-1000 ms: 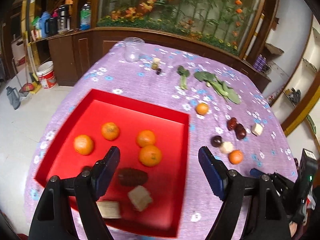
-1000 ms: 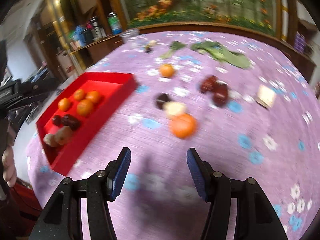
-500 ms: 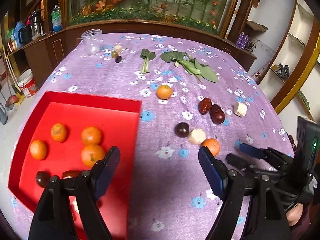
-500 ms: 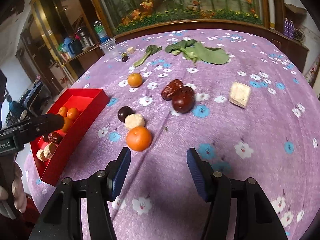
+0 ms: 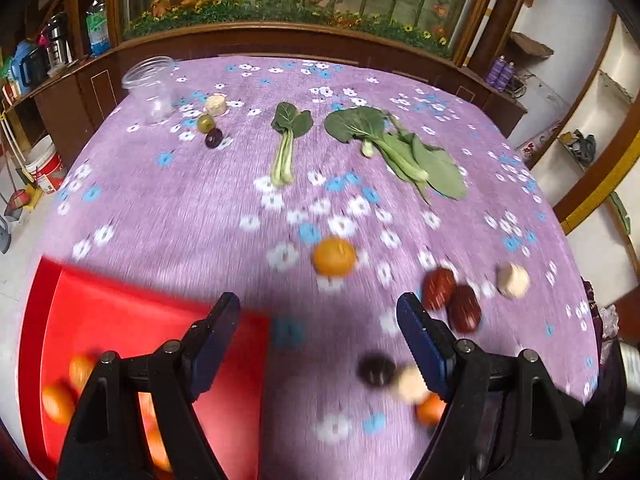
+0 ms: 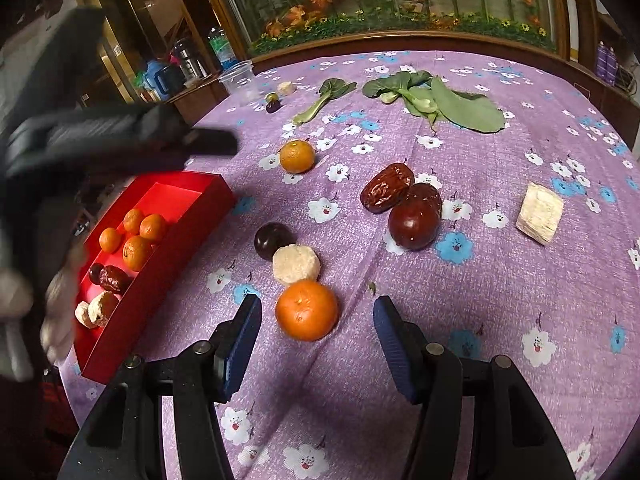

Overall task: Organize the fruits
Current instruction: 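Move both tools back over the remaining fruit, then grasp a mandarin with the right tool while the left tool grasps another mandarin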

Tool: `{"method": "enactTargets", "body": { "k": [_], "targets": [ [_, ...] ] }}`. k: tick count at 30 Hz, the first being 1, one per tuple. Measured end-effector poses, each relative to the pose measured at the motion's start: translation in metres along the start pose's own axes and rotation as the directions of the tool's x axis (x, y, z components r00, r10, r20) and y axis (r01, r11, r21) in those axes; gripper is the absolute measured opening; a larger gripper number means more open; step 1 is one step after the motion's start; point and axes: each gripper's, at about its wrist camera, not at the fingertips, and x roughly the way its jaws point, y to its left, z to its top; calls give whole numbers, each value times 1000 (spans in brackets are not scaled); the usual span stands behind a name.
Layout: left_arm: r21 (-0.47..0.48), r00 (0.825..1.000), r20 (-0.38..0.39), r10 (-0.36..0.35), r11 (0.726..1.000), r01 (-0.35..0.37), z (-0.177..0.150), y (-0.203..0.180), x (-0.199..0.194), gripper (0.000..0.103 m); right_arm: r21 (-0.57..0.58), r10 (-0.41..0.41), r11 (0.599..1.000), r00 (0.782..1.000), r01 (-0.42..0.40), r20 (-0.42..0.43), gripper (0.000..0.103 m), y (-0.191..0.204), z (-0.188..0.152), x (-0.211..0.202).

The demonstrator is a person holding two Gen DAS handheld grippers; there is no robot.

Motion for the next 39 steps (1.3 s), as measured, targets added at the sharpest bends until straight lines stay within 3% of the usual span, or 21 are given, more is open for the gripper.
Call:
{"method": "enactTargets", "body": {
  "k": [3, 7, 20, 22, 25, 29, 34, 39],
  "targets": [
    [-8, 1000, -31, 0, 1000, -1, 15, 0, 20, 79, -12, 9, 1000, 1000, -9, -18, 63, 1, 0, 6],
    [13, 997, -73, 6, 1000, -5, 23, -8, 43, 62, -51, -4, 999, 1000, 3, -24, 63, 7, 1, 11],
    [79, 992, -120, 43, 996, -33, 16, -24, 80, 61, -108, -52, 993, 999, 51, -6, 62, 13, 3, 16],
    [111, 993, -100, 70, 992, -58, 14, -29, 79, 53, -114, -59, 992, 998, 58, -2, 60, 13, 3, 16],
    [157, 992, -77, 102, 984, -89, 10, -36, 78, 32, -124, -67, 990, 998, 67, 4, 60, 15, 2, 17],
    [177, 990, -59, 125, 978, -113, 6, -41, 75, 32, -144, -88, 986, 996, 89, 13, 50, 18, 1, 18],
    [164, 994, -46, 103, 982, -94, 4, -42, 65, 32, -142, -78, 987, 997, 79, 14, 38, 18, 2, 15],
    [156, 997, -36, 73, 985, -66, -2, -45, 50, 32, -129, -81, 988, 997, 82, 16, 38, 17, 2, 11]
  ]
}}
